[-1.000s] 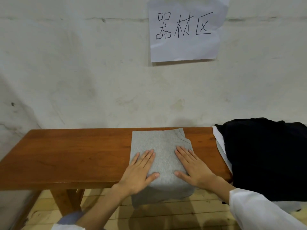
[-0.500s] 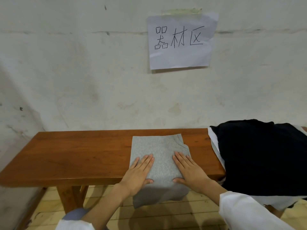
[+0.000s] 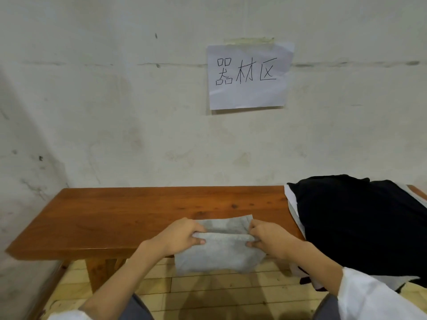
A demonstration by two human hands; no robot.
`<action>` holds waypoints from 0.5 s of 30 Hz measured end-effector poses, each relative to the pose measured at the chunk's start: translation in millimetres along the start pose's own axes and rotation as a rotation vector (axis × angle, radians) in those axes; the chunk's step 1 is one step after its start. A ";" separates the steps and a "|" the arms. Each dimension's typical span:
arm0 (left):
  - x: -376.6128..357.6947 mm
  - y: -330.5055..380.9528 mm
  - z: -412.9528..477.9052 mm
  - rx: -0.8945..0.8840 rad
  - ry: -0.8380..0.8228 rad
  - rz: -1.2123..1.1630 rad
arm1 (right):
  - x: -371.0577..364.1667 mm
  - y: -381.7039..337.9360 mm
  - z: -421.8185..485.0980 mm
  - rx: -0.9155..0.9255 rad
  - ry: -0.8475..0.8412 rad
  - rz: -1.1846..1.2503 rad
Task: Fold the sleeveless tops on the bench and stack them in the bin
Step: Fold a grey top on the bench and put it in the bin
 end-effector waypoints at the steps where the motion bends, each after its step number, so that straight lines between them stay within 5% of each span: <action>1: 6.1 -1.0 2.5 0.007 -0.025 -0.006 | 4.9 2.2 0.6 -0.014 -0.006 0.009; 3: 21.7 1.3 6.7 0.009 -0.031 -0.010 | 19.6 7.5 3.8 -0.061 -0.002 0.050; 9: 85.1 6.3 36.0 0.067 0.337 0.104 | 79.3 34.6 23.6 -0.190 0.275 0.100; 15: 141.0 17.5 56.5 -0.067 0.786 0.183 | 131.1 44.1 40.4 -0.149 0.899 0.114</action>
Point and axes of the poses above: each hand's wrist, its own z-axis towards the middle knuckle, its own x-axis out of the back of the hand, y = z × x, the point moved 3 cm from there along z, towards the middle knuckle, and after that the axes turned 1 degree about y, right-handed, at the moved point
